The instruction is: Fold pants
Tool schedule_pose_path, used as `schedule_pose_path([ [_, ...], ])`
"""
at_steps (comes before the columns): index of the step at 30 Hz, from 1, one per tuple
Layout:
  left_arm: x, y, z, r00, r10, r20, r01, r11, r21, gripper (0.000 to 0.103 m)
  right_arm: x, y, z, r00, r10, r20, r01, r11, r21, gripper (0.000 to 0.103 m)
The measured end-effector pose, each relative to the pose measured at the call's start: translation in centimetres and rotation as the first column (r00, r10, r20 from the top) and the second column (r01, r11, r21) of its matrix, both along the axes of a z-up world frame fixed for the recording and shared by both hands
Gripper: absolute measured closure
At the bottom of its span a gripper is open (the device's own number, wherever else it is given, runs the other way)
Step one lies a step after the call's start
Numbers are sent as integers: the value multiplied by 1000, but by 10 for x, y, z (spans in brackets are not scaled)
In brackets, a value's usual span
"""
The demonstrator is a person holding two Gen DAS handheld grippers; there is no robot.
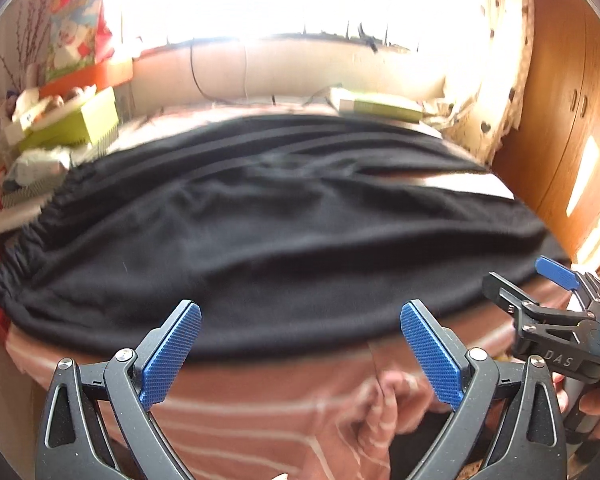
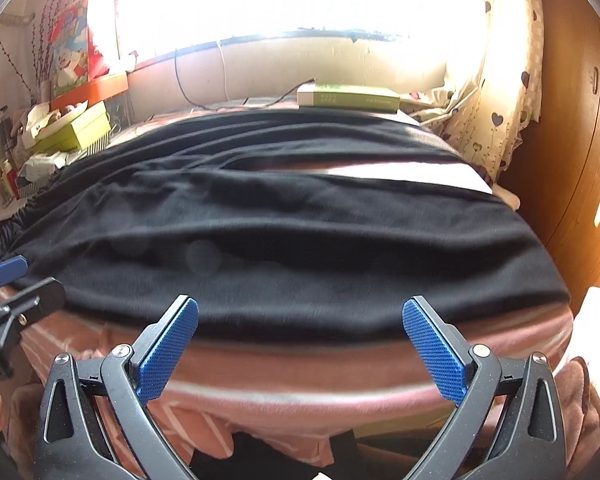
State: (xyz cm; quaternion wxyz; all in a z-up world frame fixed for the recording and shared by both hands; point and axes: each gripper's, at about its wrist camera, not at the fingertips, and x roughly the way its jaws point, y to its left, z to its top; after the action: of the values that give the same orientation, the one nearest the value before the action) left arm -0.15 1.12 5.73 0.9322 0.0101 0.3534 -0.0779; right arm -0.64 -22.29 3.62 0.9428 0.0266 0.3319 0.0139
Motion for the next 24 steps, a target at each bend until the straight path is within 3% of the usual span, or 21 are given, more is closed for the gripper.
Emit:
schedule_pose_path([
  [4, 23, 17, 18, 999, -31, 9, 32, 998, -52, 4, 19, -8, 21, 998, 36, 51, -37, 999, 35, 1],
  [7, 42, 28, 26, 999, -31, 14, 31, 999, -19, 4, 39, -15, 35, 997, 55, 58, -57, 997, 42, 4],
  [12, 81, 62, 41, 1000, 19, 4, -18, 997, -71, 5, 73, -30, 54, 997, 30, 70, -32, 999, 30, 6],
  [17, 123, 92, 62, 998, 53, 32, -50, 996, -78, 5, 116, -37, 67, 997, 62, 53, -65, 996, 56, 10],
  [20, 151, 112, 74, 995, 86, 54, -84, 996, -39, 5, 150, -35, 73, 998, 58, 40, -59, 998, 24, 22],
  [24, 192, 150, 81, 992, 125, 24, -124, 992, -15, 5, 186, -19, 80, 991, 124, 47, -125, 992, 8, 23],
])
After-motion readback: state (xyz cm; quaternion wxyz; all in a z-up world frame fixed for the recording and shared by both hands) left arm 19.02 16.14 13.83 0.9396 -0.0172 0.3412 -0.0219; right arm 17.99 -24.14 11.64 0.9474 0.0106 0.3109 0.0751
